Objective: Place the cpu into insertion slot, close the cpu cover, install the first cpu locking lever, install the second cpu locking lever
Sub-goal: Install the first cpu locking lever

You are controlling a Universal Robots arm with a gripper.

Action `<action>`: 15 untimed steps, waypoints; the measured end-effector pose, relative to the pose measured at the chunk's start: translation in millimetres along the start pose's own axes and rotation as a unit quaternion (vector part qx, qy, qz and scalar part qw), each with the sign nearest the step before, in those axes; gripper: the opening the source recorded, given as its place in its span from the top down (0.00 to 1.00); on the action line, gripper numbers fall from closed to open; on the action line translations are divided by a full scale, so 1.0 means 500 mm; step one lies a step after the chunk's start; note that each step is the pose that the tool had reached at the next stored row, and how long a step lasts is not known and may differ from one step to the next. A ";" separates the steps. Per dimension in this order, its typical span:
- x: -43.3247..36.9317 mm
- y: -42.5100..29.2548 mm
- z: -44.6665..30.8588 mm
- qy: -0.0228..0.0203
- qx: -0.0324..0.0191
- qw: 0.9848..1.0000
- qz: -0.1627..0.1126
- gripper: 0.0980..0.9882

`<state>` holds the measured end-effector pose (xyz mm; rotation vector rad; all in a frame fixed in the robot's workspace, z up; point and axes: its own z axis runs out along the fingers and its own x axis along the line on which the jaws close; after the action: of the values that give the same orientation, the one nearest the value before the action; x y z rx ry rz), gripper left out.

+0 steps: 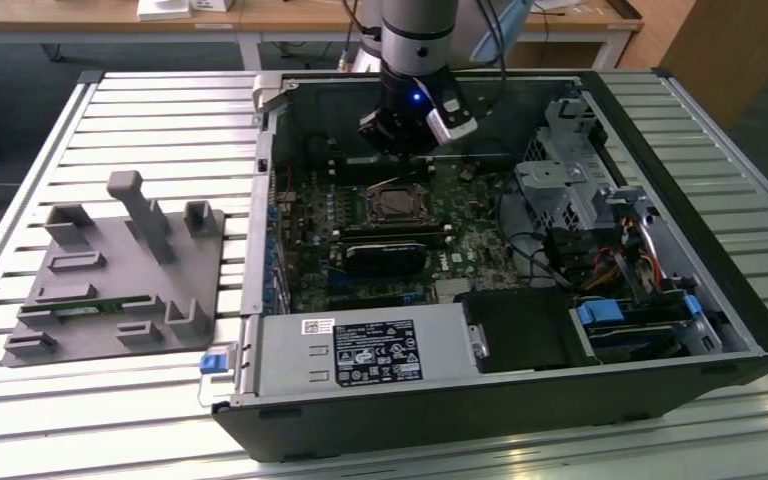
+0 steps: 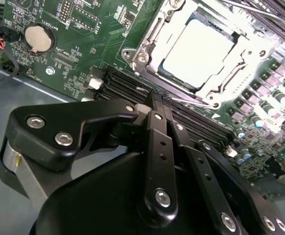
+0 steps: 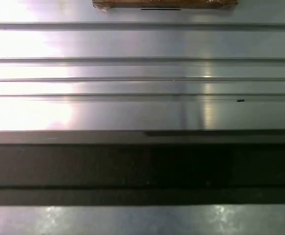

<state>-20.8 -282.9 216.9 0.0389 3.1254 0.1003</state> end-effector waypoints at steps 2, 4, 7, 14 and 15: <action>-0.002 0.000 0.003 0.000 0.000 1.000 0.000 0.99; -0.003 0.000 0.006 0.000 0.000 1.000 0.000 0.99; -0.004 -0.001 0.011 0.000 0.000 1.000 0.000 0.99; -0.006 -0.001 0.023 0.000 0.001 1.000 0.000 0.99; -0.006 -0.001 0.025 0.000 0.002 1.000 0.000 0.99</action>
<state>-17.6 -282.9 204.5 0.0388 3.1256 0.0952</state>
